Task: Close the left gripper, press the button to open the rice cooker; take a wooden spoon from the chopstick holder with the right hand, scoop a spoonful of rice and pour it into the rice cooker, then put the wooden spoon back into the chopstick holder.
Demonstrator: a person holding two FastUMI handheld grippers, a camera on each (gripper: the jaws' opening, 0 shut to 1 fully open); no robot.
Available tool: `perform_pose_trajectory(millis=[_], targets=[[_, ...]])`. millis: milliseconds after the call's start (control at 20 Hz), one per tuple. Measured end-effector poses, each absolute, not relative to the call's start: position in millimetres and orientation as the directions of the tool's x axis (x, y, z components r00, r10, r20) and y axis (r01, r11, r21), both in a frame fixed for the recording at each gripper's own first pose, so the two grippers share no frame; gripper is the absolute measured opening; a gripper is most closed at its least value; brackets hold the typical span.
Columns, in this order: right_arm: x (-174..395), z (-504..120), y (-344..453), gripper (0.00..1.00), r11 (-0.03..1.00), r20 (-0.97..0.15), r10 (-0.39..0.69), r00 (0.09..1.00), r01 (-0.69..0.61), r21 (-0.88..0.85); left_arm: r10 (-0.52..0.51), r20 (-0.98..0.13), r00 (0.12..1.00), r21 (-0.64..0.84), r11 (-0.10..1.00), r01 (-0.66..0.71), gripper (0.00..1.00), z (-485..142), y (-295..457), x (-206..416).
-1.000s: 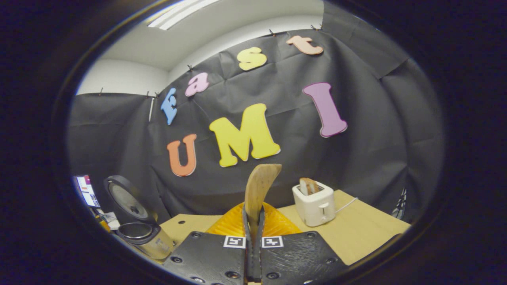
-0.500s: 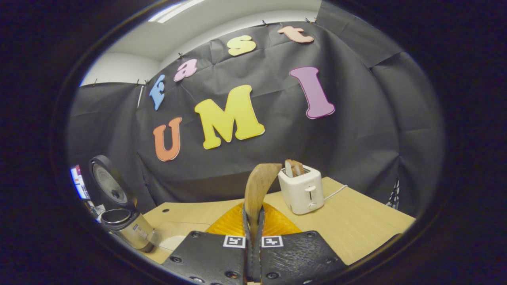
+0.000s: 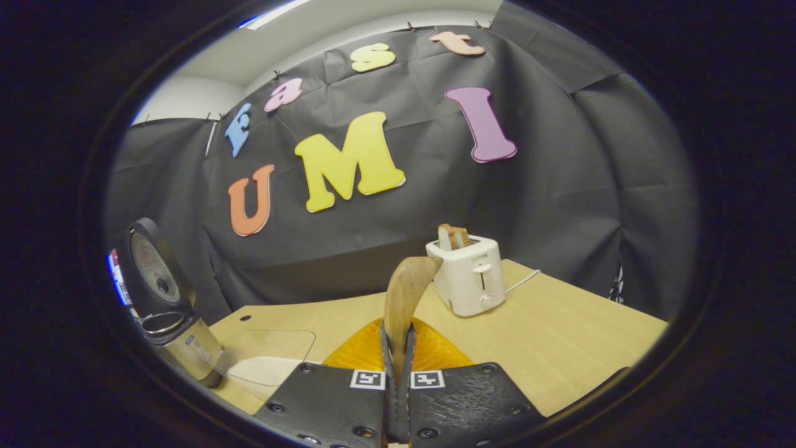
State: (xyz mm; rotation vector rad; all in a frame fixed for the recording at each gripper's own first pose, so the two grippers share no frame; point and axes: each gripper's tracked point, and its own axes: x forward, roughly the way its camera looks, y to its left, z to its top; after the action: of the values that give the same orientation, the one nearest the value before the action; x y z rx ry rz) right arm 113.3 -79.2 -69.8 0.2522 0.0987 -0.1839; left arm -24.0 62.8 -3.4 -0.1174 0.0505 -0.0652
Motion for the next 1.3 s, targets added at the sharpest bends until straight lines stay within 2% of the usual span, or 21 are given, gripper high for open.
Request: perform_pose_trajectory(millis=[350,500,650,700,750,800,850,900,950,1000,1150,1250,1300], targets=[[117,-88,-78,0.00,0.949,-0.133,-0.168,0.977,0.197,0.247,-0.069,-0.052,0.996,-0.115,0.991,0.062,0.98,-6,63,-22],[118,-94,-77,0.07,0.950,-0.144,-0.159,0.977,0.191,0.246,-0.068,-0.051,0.996,-0.115,0.992,0.062,0.98,-6,60,-23],[112,-77,-80,0.11,0.957,-0.101,-0.161,0.982,0.181,0.228,-0.068,-0.043,0.997,-0.109,0.992,0.063,0.98,-2,59,-23],[109,-75,-82,0.19,0.960,-0.096,-0.166,0.982,0.183,0.214,-0.067,-0.043,0.997,-0.109,0.992,0.062,0.98,-1,58,-23],[106,-74,-86,0.19,0.960,-0.096,-0.175,0.980,0.192,0.203,-0.066,-0.041,0.997,-0.110,0.992,0.061,0.98,-1,58,-23],[102,-71,-90,0.34,0.960,-0.088,-0.181,0.980,0.195,0.201,-0.063,-0.045,0.997,-0.110,0.992,0.058,0.98,-1,58,-22],[97,-67,-93,0.42,0.959,-0.078,-0.187,0.979,0.199,0.200,-0.062,-0.044,0.997,-0.109,0.992,0.057,0.98,1,57,-22],[92,-63,-96,0.64,0.960,-0.064,-0.194,0.979,0.203,0.195,-0.061,-0.039,0.997,-0.110,0.992,0.057,0.98,4,56,-21],[87,-59,-98,0.65,0.961,-0.053,-0.200,0.978,0.207,0.184,-0.064,-0.036,0.997,-0.111,0.992,0.060,0.98,8,53,-21],[82,-55,-100,0.82,0.964,-0.042,-0.204,0.978,0.208,0.167,-0.069,-0.031,0.997,-0.111,0.992,0.065,0.98,11,51,-20],[64,-41,-101,1.00,0.970,-0.022,-0.210,0.977,0.211,0.124,-0.077,-0.009,0.997,-0.070,0.995,0.076,0.98,30,52,-16],[51,-30,-99,0.90,0.973,-0.003,-0.206,0.979,0.205,0.103,-0.065,0.005,0.998,-0.027,0.997,0.065,0.98,42,60,-7],[45,-25,-98,0.95,0.975,0.009,-0.203,0.979,0.201,0.090,-0.052,0.007,0.999,-0.004,0.999,0.052,0.98,50,67,-1]])
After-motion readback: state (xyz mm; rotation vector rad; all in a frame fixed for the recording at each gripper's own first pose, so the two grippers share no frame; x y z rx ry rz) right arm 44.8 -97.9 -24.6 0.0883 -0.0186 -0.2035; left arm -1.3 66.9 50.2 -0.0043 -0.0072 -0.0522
